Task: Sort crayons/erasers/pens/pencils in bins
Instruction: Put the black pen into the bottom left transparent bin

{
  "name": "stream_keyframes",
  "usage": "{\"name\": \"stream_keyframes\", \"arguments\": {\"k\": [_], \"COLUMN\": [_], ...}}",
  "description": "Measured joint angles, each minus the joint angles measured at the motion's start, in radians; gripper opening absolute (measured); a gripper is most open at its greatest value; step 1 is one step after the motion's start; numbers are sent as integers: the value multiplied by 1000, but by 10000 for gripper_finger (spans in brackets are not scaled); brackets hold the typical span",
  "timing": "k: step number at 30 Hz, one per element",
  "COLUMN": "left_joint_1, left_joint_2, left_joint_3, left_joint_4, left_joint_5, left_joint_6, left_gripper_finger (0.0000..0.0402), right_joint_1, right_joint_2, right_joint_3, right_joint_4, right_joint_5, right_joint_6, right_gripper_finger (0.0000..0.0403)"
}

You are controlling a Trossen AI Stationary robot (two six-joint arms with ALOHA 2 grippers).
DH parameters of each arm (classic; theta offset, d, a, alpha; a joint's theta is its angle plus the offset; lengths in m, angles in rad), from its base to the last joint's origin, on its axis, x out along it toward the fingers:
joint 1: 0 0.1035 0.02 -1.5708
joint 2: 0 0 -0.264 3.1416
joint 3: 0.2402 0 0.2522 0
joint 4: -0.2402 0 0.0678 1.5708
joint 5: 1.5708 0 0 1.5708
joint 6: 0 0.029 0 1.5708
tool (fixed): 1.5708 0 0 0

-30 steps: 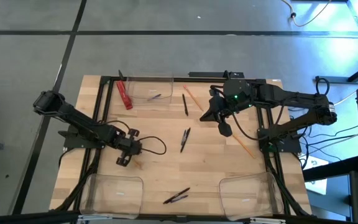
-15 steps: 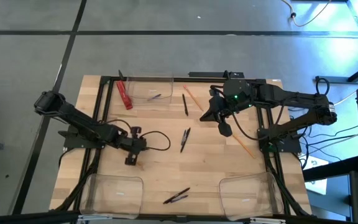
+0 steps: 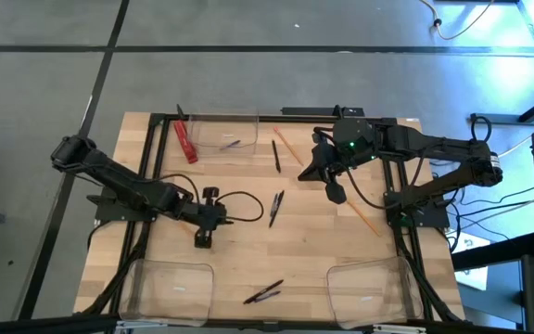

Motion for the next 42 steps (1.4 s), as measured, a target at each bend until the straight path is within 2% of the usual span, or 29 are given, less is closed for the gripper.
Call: {"name": "stream_keyframes", "arguments": {"k": [9, 24, 42], "left_joint_1": [32, 85, 84], "left_joint_2": [21, 117, 121], "left_joint_3": [-26, -113, -122], "left_joint_4": [-54, -16, 6], "left_joint_5": [27, 55, 55], "left_joint_6": [-13, -24, -23], "left_gripper_finger": [4, 0, 5], "right_joint_1": [0, 0, 0], "right_joint_2": [0, 0, 0], "right_joint_3": [0, 0, 0], "right_joint_4": [0, -1, -1], "right_joint_5": [0, 0, 0], "right_joint_6": [-4, -1, -1], "right_gripper_finger": [17, 17, 17]}}
